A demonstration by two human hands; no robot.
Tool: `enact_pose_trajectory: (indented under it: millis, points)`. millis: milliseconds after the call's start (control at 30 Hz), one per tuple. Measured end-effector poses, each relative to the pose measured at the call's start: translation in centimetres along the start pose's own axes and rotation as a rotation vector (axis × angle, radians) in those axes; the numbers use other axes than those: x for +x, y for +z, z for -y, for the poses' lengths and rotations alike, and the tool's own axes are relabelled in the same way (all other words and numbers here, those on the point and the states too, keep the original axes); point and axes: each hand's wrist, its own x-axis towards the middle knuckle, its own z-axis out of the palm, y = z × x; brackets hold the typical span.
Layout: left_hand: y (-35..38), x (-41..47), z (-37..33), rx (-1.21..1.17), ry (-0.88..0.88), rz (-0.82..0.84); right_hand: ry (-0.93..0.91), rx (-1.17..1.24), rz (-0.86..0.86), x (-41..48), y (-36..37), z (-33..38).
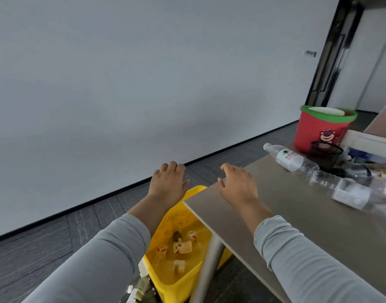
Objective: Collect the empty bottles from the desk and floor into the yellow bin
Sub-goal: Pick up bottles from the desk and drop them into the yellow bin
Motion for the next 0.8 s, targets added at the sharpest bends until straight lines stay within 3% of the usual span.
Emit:
enact_pose_trajectory:
  millis: [267,800]
  points:
    - [-2.1,-0.8,-8.3,-0.038,0.165,-0.053,0.104,-0.155,-0.054,-5.4,-7.1,-6.5]
    - [-4.0,-5.6,-31.9,-0.155,0.637,-0.038,0.543,-0.421,-0.135,-24.7,-21.7,-20.4]
